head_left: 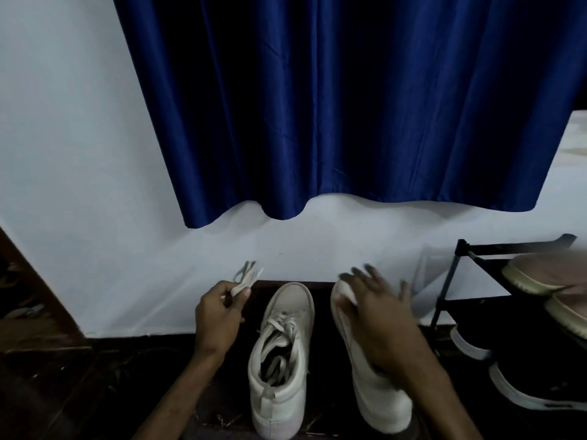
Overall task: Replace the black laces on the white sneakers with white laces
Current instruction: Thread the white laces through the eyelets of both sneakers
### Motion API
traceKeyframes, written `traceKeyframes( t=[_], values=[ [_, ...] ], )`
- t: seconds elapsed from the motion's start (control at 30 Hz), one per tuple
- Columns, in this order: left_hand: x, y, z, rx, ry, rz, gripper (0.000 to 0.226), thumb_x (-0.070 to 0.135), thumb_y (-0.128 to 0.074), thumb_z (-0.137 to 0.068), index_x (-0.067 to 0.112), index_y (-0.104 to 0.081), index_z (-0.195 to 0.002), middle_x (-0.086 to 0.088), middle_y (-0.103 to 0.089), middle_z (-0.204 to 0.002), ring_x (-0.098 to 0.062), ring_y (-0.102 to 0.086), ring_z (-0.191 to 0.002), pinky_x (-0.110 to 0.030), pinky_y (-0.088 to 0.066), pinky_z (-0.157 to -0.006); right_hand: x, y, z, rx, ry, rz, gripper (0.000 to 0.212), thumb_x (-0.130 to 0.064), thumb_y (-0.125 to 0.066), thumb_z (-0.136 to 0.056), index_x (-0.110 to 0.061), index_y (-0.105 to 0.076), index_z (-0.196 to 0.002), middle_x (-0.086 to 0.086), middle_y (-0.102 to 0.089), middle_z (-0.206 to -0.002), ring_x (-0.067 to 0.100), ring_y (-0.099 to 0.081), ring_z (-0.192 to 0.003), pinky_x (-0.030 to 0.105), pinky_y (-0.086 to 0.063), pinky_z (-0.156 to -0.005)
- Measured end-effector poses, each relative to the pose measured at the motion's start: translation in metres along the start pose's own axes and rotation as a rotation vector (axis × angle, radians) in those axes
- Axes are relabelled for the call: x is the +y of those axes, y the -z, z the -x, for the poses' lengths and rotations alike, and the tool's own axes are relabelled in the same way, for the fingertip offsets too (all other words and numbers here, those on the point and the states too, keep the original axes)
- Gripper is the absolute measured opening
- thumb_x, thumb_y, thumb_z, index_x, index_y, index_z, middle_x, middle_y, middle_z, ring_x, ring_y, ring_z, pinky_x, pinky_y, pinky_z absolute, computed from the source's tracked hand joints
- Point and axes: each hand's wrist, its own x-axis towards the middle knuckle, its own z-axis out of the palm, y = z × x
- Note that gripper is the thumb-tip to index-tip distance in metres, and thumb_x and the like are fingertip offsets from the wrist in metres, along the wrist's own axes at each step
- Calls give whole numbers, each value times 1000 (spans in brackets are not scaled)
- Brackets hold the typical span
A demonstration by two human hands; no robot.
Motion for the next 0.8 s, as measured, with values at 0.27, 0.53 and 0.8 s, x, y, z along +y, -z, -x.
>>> traceKeyframes(
  t=[0.27, 0.53, 0.8],
  values=[
    [6, 7, 0, -29, 44, 133, 15, 14, -71, -88, 15, -65, -74, 1, -62, -61, -16, -60, -57, -37, -57, -57, -78, -48, 29, -312, 63, -200, 59, -55, -28, -99, -34, -9, -150, 19, -25, -153, 40, -52, -119, 44, -42, -96],
    [-3, 15, -2, -40, 80, 93, 20, 15, -75, -84, 19, -65, -67, 1, -69, -64, -19, -65, -63, -40, -54, -68, -107, -72, 0, -163, 129, -240, 50, -49, -25, -102, -24, -22, -145, 20, -44, -137, 45, -58, -105, 45, -46, -84],
    [39, 25, -3, -63, -100, 21, 16, 21, -74, -85, 21, -63, -74, 2, -70, -71, -14, -68, -64, -34, -54, -65, -21, 26, -2, 92, 54, -266, 38, -48, -35, -101, -33, -48, -134, 1, -63, -127, 26, -60, -113, 38, -47, -92]
  ],
)
